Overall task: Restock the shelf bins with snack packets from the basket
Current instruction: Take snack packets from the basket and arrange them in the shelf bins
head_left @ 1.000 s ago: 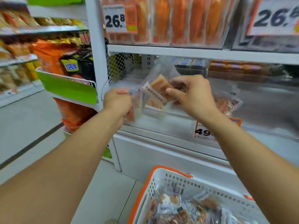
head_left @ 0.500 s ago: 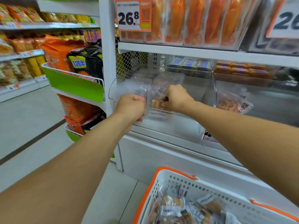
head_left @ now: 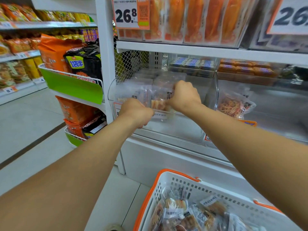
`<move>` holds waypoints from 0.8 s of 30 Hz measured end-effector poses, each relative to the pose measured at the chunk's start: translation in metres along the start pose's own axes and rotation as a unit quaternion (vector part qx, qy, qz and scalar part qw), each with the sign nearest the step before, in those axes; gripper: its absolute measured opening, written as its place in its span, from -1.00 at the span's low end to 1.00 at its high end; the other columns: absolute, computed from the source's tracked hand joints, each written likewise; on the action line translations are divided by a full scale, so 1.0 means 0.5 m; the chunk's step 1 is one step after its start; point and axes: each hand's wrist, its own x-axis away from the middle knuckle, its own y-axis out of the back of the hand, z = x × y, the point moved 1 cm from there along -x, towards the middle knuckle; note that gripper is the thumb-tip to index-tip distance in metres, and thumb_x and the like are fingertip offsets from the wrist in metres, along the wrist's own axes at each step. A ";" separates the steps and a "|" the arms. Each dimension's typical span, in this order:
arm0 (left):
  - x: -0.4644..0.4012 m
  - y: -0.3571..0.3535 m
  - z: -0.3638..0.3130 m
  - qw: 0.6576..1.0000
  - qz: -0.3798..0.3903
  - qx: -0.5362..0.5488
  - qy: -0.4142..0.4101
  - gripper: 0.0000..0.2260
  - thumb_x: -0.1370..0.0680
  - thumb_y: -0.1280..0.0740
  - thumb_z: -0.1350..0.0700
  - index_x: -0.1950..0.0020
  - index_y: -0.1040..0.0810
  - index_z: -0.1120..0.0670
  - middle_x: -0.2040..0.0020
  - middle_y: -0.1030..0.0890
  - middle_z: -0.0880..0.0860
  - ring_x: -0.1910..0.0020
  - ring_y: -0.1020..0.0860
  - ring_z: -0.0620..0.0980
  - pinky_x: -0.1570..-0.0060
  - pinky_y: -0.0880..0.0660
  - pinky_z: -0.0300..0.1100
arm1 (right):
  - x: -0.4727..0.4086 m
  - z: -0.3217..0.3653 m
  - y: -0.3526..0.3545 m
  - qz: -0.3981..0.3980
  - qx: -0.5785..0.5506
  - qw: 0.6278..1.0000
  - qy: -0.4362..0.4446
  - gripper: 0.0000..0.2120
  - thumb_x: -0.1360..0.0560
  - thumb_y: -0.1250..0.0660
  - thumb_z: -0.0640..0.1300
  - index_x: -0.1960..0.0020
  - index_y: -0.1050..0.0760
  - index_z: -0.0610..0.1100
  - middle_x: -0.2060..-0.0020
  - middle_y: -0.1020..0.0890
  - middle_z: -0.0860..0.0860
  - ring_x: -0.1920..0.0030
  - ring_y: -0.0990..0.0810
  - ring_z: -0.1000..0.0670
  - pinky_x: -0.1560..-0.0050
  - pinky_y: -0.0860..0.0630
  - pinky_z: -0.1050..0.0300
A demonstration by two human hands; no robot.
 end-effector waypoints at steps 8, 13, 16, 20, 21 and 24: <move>0.011 -0.027 0.001 0.974 0.160 -0.154 -0.043 -0.81 -0.52 -0.43 0.05 0.18 -0.53 0.13 0.17 -0.69 0.12 0.18 -0.68 0.06 0.15 -0.63 -0.11 | 0.143 -0.011 0.057 -0.164 -0.015 0.977 0.138 -0.73 -0.49 -0.41 0.00 -0.12 -0.49 -0.08 -0.05 -0.57 -0.02 0.09 -0.59 -0.13 0.11 -0.53 -0.04; 0.062 -0.105 0.005 0.893 0.350 -0.273 -0.081 -0.75 -0.56 -0.38 -0.08 0.03 -0.57 0.12 0.10 -0.67 0.05 0.14 -0.67 -0.02 0.22 -0.56 -0.18 | 0.329 -0.165 -0.012 -0.113 -0.066 0.983 0.132 -0.86 -0.52 -0.36 0.02 0.09 -0.52 -0.05 0.26 -0.59 0.09 0.31 -0.53 0.03 0.27 -0.49 0.05; 0.108 -0.179 0.012 0.837 0.420 -0.325 -0.130 -0.78 -0.57 -0.36 -0.07 0.01 -0.58 0.08 0.06 -0.67 0.05 0.11 -0.67 -0.03 0.22 -0.54 -0.18 | 0.409 -0.322 -0.103 0.127 -0.005 0.992 0.025 -0.85 -0.50 -0.39 0.05 0.10 -0.56 -0.03 0.27 -0.63 0.07 0.24 -0.58 -0.01 0.16 -0.56 0.00; 0.167 -0.264 0.016 0.770 0.468 -0.393 -0.181 -0.78 -0.55 -0.37 -0.10 0.00 -0.59 0.04 0.08 -0.67 0.06 0.11 -0.64 0.03 0.02 -0.57 0.00 | 0.471 -0.469 -0.157 0.229 0.033 0.964 -0.129 -0.71 -0.44 -0.45 0.06 0.04 -0.57 -0.16 0.14 -0.64 -0.08 0.09 -0.61 -0.14 0.07 -0.57 -0.04; 0.179 -0.283 0.017 0.754 0.474 -0.411 -0.195 -0.78 -0.55 -0.36 -0.12 -0.01 -0.58 0.02 0.09 -0.66 0.05 0.08 -0.63 0.07 -0.01 -0.56 0.01 | 0.483 -0.490 -0.164 0.221 0.024 0.964 -0.148 -0.68 -0.44 -0.45 0.09 0.04 -0.58 -0.17 0.14 -0.64 -0.10 0.10 -0.60 -0.14 0.06 -0.58 -0.06; 0.209 -0.324 0.015 0.720 0.481 -0.444 -0.230 -0.75 -0.58 -0.33 -0.11 -0.12 -0.57 0.02 0.13 -0.53 -0.10 0.11 -0.52 -0.04 0.03 -0.48 -0.09 | 0.513 -0.523 -0.189 0.204 0.040 0.965 -0.158 -0.76 -0.51 -0.39 -0.03 -0.02 -0.60 -0.20 0.06 -0.67 -0.13 0.04 -0.62 -0.17 0.00 -0.58 -0.07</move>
